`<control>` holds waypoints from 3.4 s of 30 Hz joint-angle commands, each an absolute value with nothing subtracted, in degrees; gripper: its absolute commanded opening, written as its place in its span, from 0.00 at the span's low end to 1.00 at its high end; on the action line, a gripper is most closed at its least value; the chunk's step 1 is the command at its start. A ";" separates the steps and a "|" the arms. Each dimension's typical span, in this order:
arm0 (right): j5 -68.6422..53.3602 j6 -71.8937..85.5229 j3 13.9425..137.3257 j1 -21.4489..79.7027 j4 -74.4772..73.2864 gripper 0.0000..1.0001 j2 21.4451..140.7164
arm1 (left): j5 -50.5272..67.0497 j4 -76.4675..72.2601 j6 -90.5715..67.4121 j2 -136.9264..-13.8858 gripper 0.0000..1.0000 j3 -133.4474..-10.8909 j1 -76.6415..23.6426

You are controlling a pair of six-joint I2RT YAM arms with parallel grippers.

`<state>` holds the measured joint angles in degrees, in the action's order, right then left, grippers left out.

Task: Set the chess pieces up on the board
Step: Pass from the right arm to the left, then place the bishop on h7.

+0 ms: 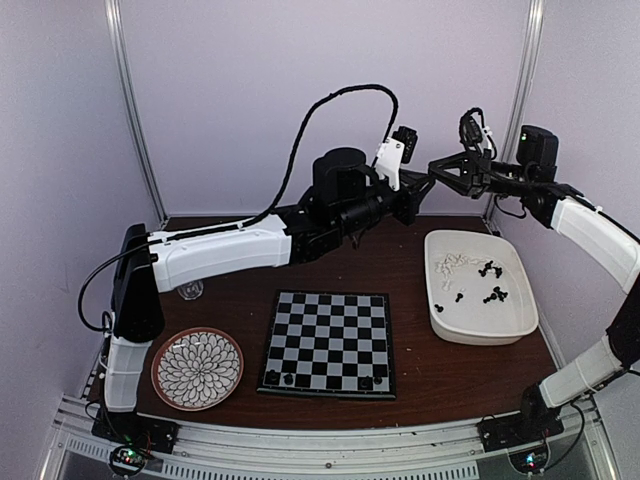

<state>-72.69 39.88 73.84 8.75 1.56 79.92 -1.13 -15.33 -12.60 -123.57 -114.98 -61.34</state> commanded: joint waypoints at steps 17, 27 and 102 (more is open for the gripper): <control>-79.53 30.30 76.03 1.92 -10.44 0.64 76.84 | -0.19 0.24 -10.41 -112.62 0.00 -109.78 -58.34; -70.56 -9.07 78.77 -1.76 -47.67 0.70 74.13 | 6.92 53.17 -3.09 -105.93 0.00 -118.84 -50.40; -73.92 -7.93 74.09 -1.76 -44.84 0.66 71.90 | 10.80 92.64 0.19 -128.23 0.00 -107.02 -52.87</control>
